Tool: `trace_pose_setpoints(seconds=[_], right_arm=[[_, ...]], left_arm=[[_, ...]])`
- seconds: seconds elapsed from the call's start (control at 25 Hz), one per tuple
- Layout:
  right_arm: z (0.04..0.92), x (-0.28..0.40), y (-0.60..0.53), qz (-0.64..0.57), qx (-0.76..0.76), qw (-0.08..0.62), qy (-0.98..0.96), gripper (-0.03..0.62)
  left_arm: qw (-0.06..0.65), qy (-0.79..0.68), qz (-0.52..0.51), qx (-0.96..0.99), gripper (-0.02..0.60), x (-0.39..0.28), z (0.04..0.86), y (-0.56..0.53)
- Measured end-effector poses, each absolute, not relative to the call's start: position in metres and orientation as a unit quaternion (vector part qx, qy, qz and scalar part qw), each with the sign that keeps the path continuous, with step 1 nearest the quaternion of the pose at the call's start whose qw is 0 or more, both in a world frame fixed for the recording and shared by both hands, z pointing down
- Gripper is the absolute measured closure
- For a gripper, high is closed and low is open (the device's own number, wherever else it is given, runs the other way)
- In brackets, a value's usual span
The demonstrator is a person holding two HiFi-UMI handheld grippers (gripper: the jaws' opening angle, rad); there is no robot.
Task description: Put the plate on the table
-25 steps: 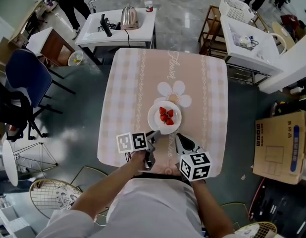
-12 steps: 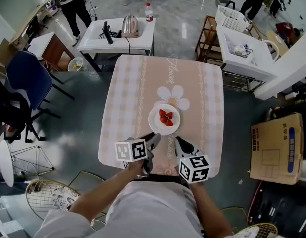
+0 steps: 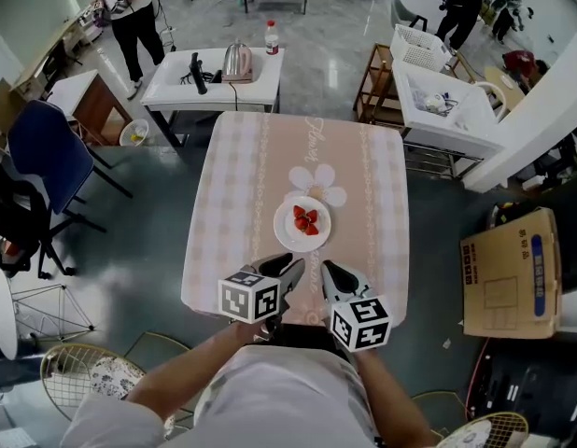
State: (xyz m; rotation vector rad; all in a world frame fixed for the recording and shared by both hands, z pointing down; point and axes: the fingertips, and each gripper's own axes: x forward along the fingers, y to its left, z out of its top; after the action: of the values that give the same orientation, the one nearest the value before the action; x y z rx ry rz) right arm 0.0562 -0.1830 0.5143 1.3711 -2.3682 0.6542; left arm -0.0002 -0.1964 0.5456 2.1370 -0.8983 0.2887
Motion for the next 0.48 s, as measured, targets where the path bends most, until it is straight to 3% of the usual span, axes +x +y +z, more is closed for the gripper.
trace_pose_setpoints(seconds=[0.36, 0.48], right_arm=[[0.489, 0.049, -0.151, 0.199, 0.500, 0.150, -0.829, 0.589], [0.480, 0.046, -0.143, 0.190, 0.509, 0.144, -0.827, 0.589]], left_arm=[[0.310, -0.342, 0.114, 0.880, 0.456, 0.001, 0.517, -0.169], [0.282, -0.338, 0.110, 0.891, 0.499, 0.001, 0.505, -0.157]])
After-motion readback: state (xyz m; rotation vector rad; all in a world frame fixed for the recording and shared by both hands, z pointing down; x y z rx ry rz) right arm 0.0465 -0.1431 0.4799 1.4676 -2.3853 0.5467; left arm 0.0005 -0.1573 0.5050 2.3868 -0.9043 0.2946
